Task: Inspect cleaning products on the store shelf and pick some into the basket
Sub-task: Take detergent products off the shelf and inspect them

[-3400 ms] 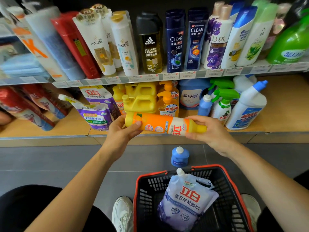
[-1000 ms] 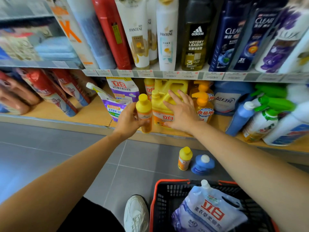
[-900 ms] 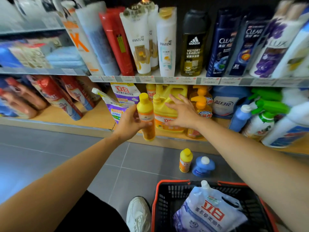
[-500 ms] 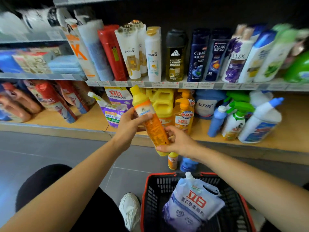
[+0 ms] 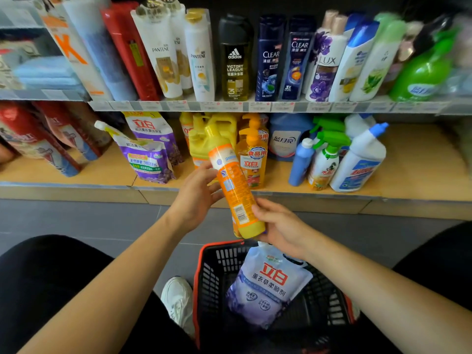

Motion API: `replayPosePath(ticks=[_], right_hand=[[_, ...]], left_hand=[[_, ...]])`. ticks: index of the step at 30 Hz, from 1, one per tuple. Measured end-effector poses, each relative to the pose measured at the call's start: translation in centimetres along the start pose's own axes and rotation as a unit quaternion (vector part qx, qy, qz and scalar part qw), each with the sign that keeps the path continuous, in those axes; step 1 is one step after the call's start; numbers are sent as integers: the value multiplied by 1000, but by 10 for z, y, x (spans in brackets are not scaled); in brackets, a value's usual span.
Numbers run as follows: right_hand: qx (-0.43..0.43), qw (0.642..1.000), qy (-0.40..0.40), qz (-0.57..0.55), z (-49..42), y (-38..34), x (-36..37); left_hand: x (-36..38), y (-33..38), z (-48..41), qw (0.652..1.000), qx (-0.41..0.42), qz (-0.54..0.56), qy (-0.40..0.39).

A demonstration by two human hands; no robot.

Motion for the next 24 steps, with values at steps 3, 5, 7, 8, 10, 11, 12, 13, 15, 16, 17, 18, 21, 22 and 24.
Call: replayPosePath(ticks=[3, 5, 7, 8, 10, 11, 12, 13, 15, 16, 17, 18, 21, 22, 24], right_hand=[[24, 998, -30, -51, -3, 6, 2], [22, 997, -35, -63, -5, 6, 2], [2, 999, -20, -48, -8, 6, 4], [-9, 999, 1, -33, -8, 7, 3], [-25, 998, 51, -7, -8, 9, 1], [-29, 998, 61, 0, -7, 10, 0], [-34, 998, 62, 1, -6, 9, 0], [-39, 997, 61, -4, -6, 8, 0], [-42, 997, 60, -27, -6, 5, 2], [-38, 997, 52, -39, -6, 4, 3], [-30, 998, 38, -47, -6, 3, 5], [-21, 998, 25, -51, -5, 3, 7], [2, 999, 11, -44, -5, 2, 7], [3, 999, 14, -32, -6, 2, 7], [-13, 999, 32, 3, -7, 1, 6]], left_hand=[[-4, 0, 0, 1000, 17, -6, 4], [-8, -1, -1, 999, 24, -13, 37], [-10, -1, -2, 997, 32, -21, 64], [-10, -1, -4, 997, 37, -25, 70], [-11, 1, -6, 996, 40, -30, 71], [-12, 1, -8, 996, 37, -26, 71], [-13, 2, -9, 997, 32, -15, 70], [-14, 2, -11, 997, 25, 5, 69], [-14, 2, -13, 996, 13, 54, 66], [-13, 2, -14, 996, 10, 70, 61], [-13, 2, -14, 995, 9, 75, 58], [-12, 2, -14, 996, 11, 71, 57], [-13, 3, -14, 996, 21, 28, 81], [-14, 3, -13, 995, 28, 12, 90], [-14, 1, -12, 994, 45, -19, 93]])
Point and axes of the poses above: each hand's wrist, its own z-axis away from the middle knuckle, its own x-axis out of the palm, y = z × x, the point moved 3 cm from there along -z, towards the middle knuckle, and after that the axes turned 2 degrees about -y, right-handed, at the moved point
